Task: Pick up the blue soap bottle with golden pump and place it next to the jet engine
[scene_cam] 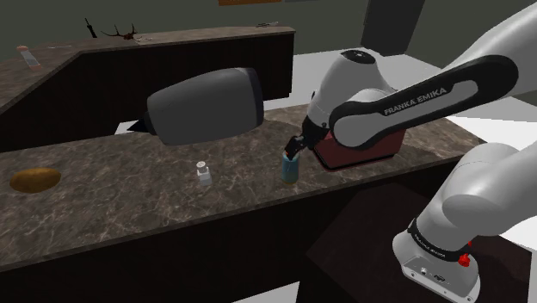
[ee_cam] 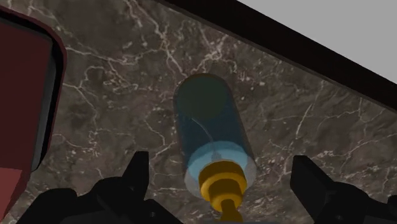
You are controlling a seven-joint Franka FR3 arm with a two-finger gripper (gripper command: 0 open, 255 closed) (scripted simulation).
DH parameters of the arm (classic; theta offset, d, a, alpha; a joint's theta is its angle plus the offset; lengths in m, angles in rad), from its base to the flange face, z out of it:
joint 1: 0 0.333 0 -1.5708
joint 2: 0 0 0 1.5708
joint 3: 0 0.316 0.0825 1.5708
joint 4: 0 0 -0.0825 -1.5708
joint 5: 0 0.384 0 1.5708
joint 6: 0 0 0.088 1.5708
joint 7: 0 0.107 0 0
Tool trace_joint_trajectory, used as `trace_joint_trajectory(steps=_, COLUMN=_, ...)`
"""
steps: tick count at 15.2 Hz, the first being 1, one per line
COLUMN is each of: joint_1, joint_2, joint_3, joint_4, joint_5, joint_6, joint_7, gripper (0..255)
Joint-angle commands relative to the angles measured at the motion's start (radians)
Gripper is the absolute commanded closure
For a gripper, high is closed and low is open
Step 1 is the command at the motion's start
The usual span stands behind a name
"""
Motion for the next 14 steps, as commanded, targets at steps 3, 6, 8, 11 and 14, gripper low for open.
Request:
trace_joint_trajectory(steps=3, joint_1=-0.011, joint_2=0.080, joint_3=0.024, joint_4=-0.002, joint_5=-0.001, joint_6=0.094, joint_7=0.017, gripper=0)
trace_joint_trajectory(steps=6, joint_1=-0.020, joint_2=0.138, joint_3=0.035, joint_4=-0.001, joint_5=-0.007, joint_6=0.151, joint_7=0.020, gripper=0)
trace_joint_trajectory(steps=8, joint_1=-0.022, joint_2=0.150, joint_3=0.038, joint_4=-0.001, joint_5=-0.008, joint_6=0.162, joint_7=0.021, gripper=0)
trace_joint_trajectory(steps=11, joint_1=-0.022, joint_2=0.150, joint_3=0.038, joint_4=-0.001, joint_5=-0.009, joint_6=0.162, joint_7=0.021, gripper=0)
trace_joint_trajectory(steps=14, joint_1=-0.022, joint_2=0.149, joint_3=0.038, joint_4=-0.001, joint_5=-0.008, joint_6=0.162, joint_7=0.021, gripper=0)
